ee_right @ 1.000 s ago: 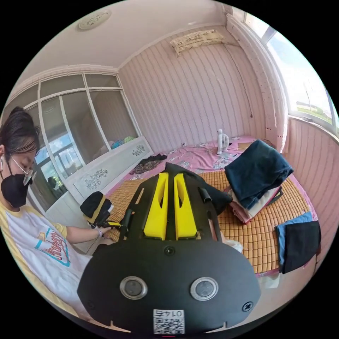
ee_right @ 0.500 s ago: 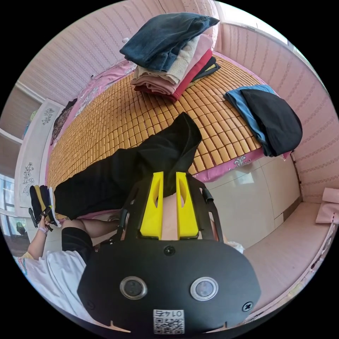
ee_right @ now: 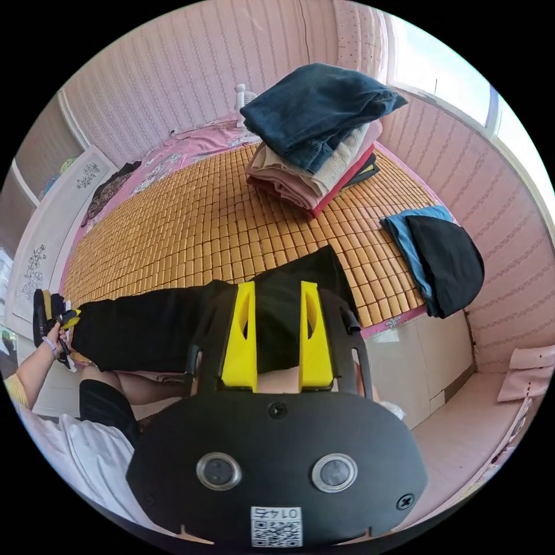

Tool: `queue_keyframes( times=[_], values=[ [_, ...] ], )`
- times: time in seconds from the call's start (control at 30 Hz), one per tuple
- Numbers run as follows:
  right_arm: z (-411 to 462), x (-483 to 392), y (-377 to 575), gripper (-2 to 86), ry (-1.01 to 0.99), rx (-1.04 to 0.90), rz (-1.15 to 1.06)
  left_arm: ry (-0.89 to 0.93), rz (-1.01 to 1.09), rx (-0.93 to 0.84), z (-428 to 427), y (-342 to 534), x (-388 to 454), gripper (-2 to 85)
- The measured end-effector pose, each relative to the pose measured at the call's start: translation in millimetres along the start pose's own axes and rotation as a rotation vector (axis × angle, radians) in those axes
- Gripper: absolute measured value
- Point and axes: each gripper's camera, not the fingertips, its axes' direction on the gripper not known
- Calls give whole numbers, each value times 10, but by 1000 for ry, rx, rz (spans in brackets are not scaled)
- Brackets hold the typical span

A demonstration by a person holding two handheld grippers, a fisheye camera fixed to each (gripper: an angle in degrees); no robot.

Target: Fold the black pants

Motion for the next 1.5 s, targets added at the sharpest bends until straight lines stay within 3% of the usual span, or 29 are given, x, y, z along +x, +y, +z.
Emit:
queue_keyframes(
  times=[0.23,0.47,0.73,0.93,1.03,1.17,1.3,1.5],
  values=[
    [701,-44,141,65,-20,-297,62,-98,32,-6,-62,-54,-43,62],
    [254,181,48,13,-94,-142,121,-36,16,-1,-349,-149,-189,-7],
    [-655,158,-270,6,-125,179,13,356,171,368,-1658,-369,52,-10],
    [-1145,325,238,1,-142,449,33,487,176,594,-2498,53,-436,-10],
    [-903,444,645,-1,-112,351,62,429,117,555,-2443,489,-917,-10],
    [-369,663,1032,0,-125,59,221,362,13,451,-2171,931,-1400,-10],
    [-378,574,925,-1,-130,32,144,340,-17,394,-2109,1076,-1528,-10],
    [-639,394,283,-2,-113,122,8,427,54,461,-2446,846,-1321,-10]
  ],
)
